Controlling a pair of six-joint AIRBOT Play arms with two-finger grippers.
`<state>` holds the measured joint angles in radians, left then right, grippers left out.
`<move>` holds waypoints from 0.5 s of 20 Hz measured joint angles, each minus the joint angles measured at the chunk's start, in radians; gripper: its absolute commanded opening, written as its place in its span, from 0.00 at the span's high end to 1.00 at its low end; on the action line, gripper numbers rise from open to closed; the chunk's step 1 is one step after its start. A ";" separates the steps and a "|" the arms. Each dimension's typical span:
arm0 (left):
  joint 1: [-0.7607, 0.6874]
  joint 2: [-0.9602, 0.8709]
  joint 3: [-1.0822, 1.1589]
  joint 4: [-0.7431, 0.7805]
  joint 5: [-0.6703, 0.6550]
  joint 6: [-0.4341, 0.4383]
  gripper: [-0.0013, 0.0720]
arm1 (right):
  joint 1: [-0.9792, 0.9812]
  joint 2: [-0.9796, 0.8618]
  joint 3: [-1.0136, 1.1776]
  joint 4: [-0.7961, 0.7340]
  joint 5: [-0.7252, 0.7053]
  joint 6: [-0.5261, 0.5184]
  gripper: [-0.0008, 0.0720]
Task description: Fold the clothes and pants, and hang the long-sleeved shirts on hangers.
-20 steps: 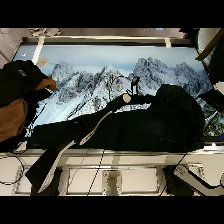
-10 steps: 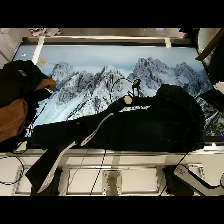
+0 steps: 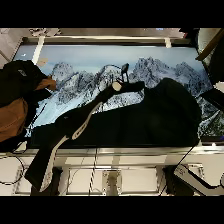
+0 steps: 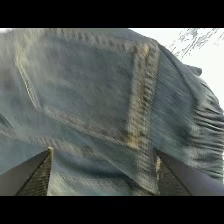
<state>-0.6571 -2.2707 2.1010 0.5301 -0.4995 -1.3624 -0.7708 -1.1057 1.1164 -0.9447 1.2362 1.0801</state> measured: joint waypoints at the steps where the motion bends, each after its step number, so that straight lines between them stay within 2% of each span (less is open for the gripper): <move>1: 0.014 0.006 0.000 0.009 -0.042 0.009 0.96 | 0.000 0.000 0.000 0.000 -0.002 0.000 0.07; 7: 0.090 0.081 -0.002 0.095 -0.243 0.028 0.96 | 0.000 0.000 0.000 -0.003 0.005 -0.001 0.07; 10: 0.161 0.185 -0.018 0.256 -0.349 -0.004 0.96 | 0.000 0.000 0.000 -0.015 0.013 -0.001 0.07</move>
<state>-0.4965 -2.0857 2.0830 0.7856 -0.8490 -1.3666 -0.7708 -1.1057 1.1164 -0.9596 1.2491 1.0794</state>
